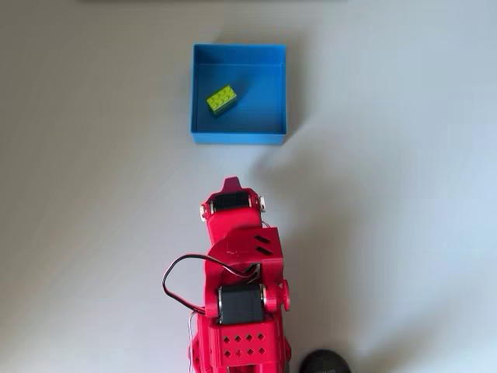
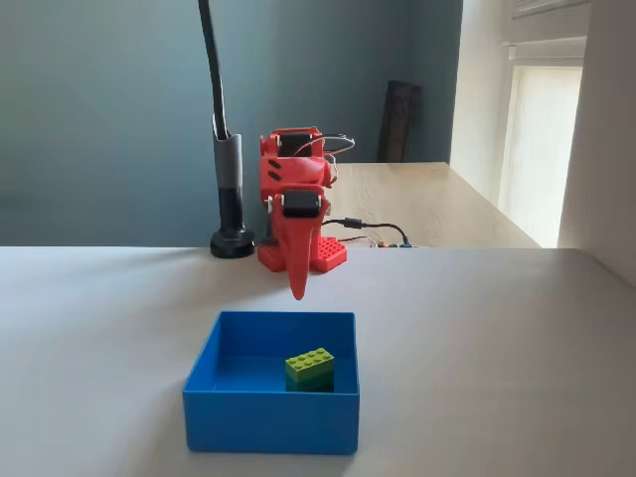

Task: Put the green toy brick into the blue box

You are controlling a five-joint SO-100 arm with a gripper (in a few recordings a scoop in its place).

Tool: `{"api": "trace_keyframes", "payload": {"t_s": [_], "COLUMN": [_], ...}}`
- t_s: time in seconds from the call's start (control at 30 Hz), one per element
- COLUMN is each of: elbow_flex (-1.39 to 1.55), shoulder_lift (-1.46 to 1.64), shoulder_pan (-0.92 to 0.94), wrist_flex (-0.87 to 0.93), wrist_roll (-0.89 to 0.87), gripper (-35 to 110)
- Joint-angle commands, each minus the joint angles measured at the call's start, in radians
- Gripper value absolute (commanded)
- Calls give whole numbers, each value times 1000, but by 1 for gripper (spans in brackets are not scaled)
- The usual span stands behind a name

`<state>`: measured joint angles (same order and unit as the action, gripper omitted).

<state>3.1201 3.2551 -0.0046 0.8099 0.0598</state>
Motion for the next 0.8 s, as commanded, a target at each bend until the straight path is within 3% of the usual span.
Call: {"api": "trace_keyframes", "payload": {"t_s": [0.0,0.77], "elbow_flex": [14,14], "shoulder_lift": [15,15], "shoulder_pan": [8,3], "wrist_flex": [26,26], "wrist_roll": [-2,3], "gripper": [0,0]}}
